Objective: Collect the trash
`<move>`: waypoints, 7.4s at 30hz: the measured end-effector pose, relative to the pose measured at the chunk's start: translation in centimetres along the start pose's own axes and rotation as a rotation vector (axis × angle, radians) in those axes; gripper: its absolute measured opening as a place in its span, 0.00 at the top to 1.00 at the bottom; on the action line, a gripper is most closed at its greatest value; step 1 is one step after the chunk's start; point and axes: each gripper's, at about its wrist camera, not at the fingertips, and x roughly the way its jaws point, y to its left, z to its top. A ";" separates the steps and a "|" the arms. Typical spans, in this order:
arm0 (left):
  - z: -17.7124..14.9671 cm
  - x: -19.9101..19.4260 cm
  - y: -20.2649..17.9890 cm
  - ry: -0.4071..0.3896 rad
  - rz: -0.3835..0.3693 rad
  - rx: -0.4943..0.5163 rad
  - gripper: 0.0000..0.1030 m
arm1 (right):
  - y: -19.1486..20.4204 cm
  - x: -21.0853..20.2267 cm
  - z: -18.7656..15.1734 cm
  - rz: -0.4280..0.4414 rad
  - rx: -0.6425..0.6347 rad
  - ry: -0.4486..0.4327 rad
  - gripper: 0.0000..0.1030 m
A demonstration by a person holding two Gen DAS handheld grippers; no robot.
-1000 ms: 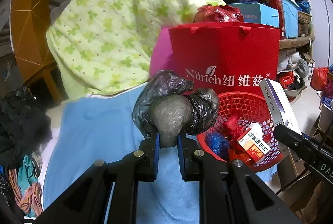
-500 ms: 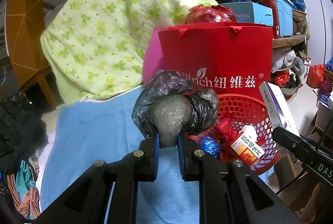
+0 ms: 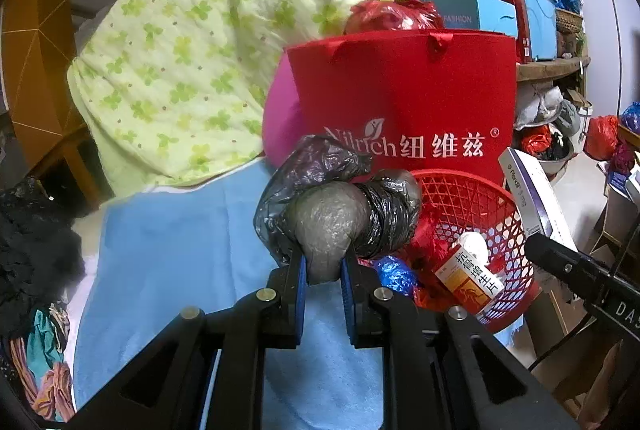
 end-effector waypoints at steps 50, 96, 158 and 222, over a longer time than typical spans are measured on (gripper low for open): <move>-0.2 5.0 -1.0 0.043 -0.122 0.006 0.84 | -1.4 3.0 1.0 -0.050 0.020 0.038 0.58; -1.4 0.5 8.0 -0.057 -0.014 -0.059 0.18 | 5.6 3.7 1.4 -0.095 -0.132 0.058 0.46; -6.4 -12.1 16.5 0.011 0.231 -0.174 0.07 | 19.8 -3.6 -4.1 -0.058 -0.448 -0.023 0.31; -6.6 -12.1 16.3 0.016 0.222 -0.182 0.07 | 19.5 -3.3 -4.1 -0.070 -0.439 -0.033 0.31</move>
